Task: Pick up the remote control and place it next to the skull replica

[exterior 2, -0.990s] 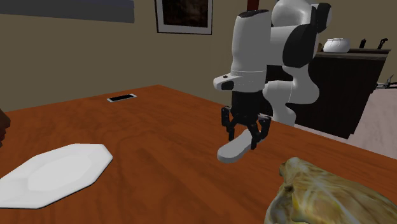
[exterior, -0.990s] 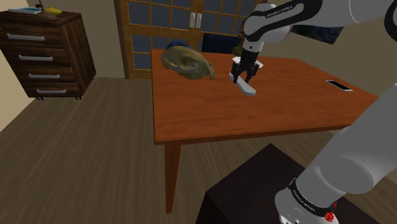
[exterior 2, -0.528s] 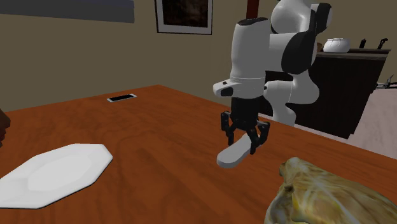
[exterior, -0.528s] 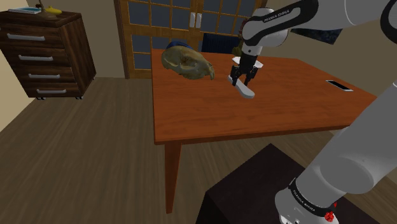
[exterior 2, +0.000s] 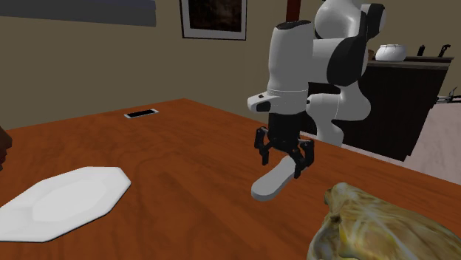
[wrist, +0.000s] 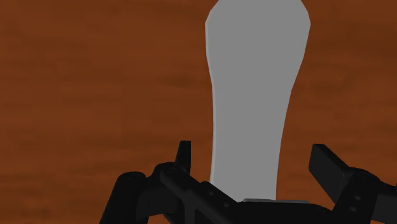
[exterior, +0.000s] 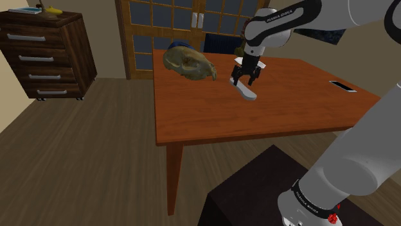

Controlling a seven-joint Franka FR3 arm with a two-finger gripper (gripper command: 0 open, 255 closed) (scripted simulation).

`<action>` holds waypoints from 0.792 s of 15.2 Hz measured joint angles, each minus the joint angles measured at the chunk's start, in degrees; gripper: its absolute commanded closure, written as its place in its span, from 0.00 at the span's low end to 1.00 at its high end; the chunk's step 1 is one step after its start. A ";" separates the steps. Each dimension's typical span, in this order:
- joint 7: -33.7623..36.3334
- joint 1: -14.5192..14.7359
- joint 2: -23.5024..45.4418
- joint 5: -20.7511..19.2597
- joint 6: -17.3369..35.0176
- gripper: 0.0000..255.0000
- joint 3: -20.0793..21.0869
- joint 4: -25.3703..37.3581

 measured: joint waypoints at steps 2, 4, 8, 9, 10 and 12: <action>-0.04 -0.04 -0.21 -0.08 -0.82 0.00 -0.03 0.63; 0.22 0.01 -0.99 -0.33 -3.62 0.00 0.07 2.75; 0.55 0.07 -1.96 -0.64 -6.91 0.00 0.22 5.09; 0.51 0.05 -1.93 -0.63 -7.05 0.00 0.19 5.24; 0.49 0.04 -1.95 -0.64 -7.12 0.00 0.18 5.29; 0.49 0.04 -1.95 -0.64 -7.18 0.00 0.18 5.33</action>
